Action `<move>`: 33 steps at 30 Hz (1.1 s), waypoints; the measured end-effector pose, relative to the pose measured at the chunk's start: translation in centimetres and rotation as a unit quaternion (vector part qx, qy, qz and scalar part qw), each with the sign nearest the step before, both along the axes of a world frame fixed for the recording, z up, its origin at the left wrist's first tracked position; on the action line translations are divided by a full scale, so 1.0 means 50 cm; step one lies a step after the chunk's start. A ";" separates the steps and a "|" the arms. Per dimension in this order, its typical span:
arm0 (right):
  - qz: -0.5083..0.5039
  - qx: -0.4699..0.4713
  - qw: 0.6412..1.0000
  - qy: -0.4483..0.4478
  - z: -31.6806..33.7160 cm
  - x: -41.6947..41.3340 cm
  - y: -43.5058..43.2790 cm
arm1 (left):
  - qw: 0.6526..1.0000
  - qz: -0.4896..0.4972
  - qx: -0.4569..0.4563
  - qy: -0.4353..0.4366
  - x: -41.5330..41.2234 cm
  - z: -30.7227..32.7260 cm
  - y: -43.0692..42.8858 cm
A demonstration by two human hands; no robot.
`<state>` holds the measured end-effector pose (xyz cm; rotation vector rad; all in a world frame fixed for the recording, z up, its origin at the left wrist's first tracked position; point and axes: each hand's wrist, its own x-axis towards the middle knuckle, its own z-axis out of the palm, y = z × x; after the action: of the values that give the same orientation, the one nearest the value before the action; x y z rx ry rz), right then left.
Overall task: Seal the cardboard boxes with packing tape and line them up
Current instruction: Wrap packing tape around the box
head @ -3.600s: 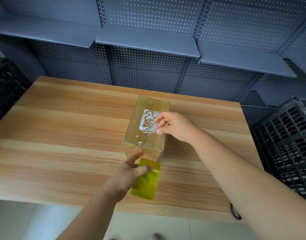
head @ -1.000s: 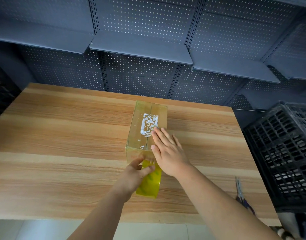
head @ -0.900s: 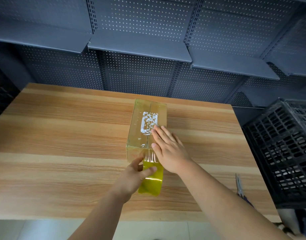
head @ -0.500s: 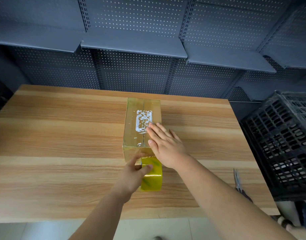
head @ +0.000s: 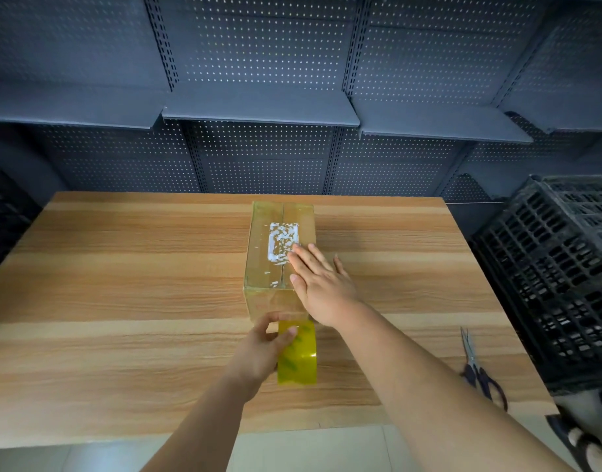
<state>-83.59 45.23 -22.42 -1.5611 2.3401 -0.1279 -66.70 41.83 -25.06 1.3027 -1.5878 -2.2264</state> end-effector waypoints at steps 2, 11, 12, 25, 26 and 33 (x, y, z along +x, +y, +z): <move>-0.002 -0.029 0.998 -0.053 0.013 0.002 0.008 | 1.000 -0.013 -0.017 0.012 0.011 -0.002 0.002; -0.518 -0.214 0.828 -0.029 -0.137 -0.071 0.403 | 0.999 0.006 -0.011 0.031 0.012 -0.015 0.014; -0.547 -0.181 0.817 0.001 -0.157 -0.082 0.454 | 0.999 0.006 -0.019 0.027 0.010 -0.016 0.016; -0.597 0.163 0.786 0.000 -0.261 -0.186 0.562 | 0.999 0.013 -0.037 0.011 0.001 -0.012 0.021; -0.590 0.178 0.787 0.002 -0.263 -0.193 0.565 | 0.999 0.011 -0.040 0.009 0.002 -0.012 0.020; -0.525 -0.006 0.843 -0.118 -0.197 -0.186 0.507 | 0.999 0.013 -0.044 0.000 -0.002 0.005 0.021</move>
<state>-92.89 70.58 -32.28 -0.0734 2.6716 -0.5348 -66.79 42.91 -24.79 1.2932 -1.6392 -2.1152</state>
